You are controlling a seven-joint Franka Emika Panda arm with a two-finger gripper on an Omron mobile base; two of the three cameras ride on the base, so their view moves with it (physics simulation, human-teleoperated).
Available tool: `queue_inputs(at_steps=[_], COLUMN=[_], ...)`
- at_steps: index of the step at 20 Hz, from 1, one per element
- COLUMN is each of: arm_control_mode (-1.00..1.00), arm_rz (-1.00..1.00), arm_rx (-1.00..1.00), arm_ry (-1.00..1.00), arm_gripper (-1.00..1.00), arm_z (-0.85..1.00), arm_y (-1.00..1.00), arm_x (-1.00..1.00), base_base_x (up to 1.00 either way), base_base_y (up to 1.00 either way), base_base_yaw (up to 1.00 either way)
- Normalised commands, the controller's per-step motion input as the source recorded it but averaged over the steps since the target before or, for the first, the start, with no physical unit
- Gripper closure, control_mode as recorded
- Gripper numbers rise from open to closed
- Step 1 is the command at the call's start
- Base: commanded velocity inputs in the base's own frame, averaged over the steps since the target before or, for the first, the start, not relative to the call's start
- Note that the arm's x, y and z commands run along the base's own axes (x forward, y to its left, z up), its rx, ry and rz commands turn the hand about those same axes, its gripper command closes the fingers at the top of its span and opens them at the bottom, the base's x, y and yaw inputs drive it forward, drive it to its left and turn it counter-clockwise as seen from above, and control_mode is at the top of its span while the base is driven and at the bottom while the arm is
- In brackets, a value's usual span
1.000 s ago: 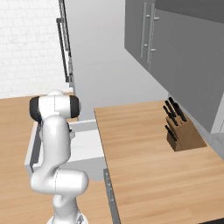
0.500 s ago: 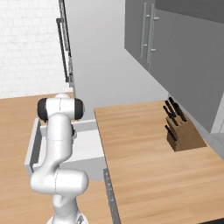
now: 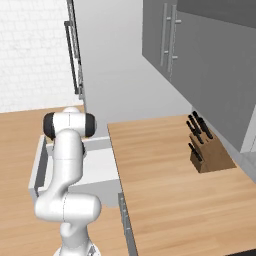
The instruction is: Take a straw from the drawer in front and place it inside the glass cup on the dining counter.
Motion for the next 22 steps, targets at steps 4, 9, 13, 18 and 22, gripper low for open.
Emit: queue_inputs(at_steps=[4, 9, 13, 18, 22], arm_control_mode=[-1.00, -1.00, -1.00, -1.00, -1.00], arm_rz=[0.11, 0.07, 0.05, 0.00, -0.06], arm_rx=[0.03, 0.08, 0.07, 0.00, 0.00], arm_ry=[0.03, 0.08, 0.05, -0.05, -0.19], arm_gripper=[1.00, 1.00, 1.00, 1.00, 1.00], arm_z=[-0.55, -0.56, -0.44, 0.18, 0.99], arm_y=[0.00, 0.00, 0.00, 0.00, 0.00], arm_x=[0.00, 0.00, 0.00, -0.26, -0.83], base_base_x=[0.00, 0.00, 0.00, 0.00, 0.00], base_base_y=[0.00, 0.00, 0.00, 0.00, 0.00], base_base_yaw=[0.00, 0.00, 0.00, 0.00, 0.00])
